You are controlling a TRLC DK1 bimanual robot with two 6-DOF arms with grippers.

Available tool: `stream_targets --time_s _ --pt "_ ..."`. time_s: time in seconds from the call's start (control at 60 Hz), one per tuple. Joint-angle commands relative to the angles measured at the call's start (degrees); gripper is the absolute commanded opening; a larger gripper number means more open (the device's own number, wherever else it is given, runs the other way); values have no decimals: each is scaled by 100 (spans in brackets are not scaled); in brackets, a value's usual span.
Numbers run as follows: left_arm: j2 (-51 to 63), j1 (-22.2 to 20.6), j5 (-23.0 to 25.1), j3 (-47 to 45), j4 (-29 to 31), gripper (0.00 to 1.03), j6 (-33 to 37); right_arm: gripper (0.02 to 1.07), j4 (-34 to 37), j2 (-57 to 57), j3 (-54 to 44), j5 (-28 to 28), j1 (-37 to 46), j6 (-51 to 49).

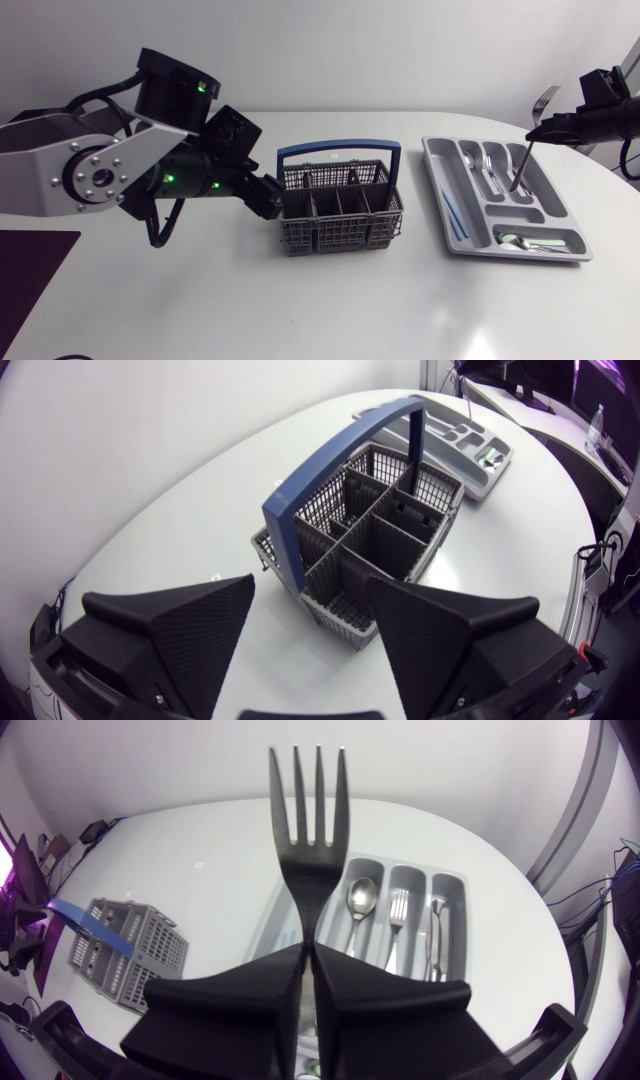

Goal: Unload the cutlery basket into the drawer organizer.

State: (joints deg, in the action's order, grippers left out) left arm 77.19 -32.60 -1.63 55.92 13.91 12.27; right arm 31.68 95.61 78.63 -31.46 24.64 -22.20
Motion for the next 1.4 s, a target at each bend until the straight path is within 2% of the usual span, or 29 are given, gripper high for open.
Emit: stream_targets --time_s 0.0,0.167,0.383,0.667,1.117,1.217,1.283,1.383 --pt "-90 70 -22 -204 15 79 135 8 216 581 618 132 93 -312" --pt "-160 70 -22 -336 -55 79 170 8 295 1399 1304 554 111 -470" --pt "-178 193 -22 -486 -231 79 267 8 286 2198 1743 1028 14 -575" --pt "-160 280 -22 -617 -407 80 302 8 295 2884 2148 1222 -100 -435" --pt "-213 342 -13 -749 -407 80 276 10 339 4343 3369 1758 -197 101" --pt "-257 360 -22 -776 -398 80 276 19 356 4396 3413 1793 -206 163" --pt "-257 368 -13 -776 -389 80 276 36 347 4352 3396 1793 -197 207" --pt "-248 386 -13 -802 -398 80 267 67 198 3912 3018 1793 -188 224"
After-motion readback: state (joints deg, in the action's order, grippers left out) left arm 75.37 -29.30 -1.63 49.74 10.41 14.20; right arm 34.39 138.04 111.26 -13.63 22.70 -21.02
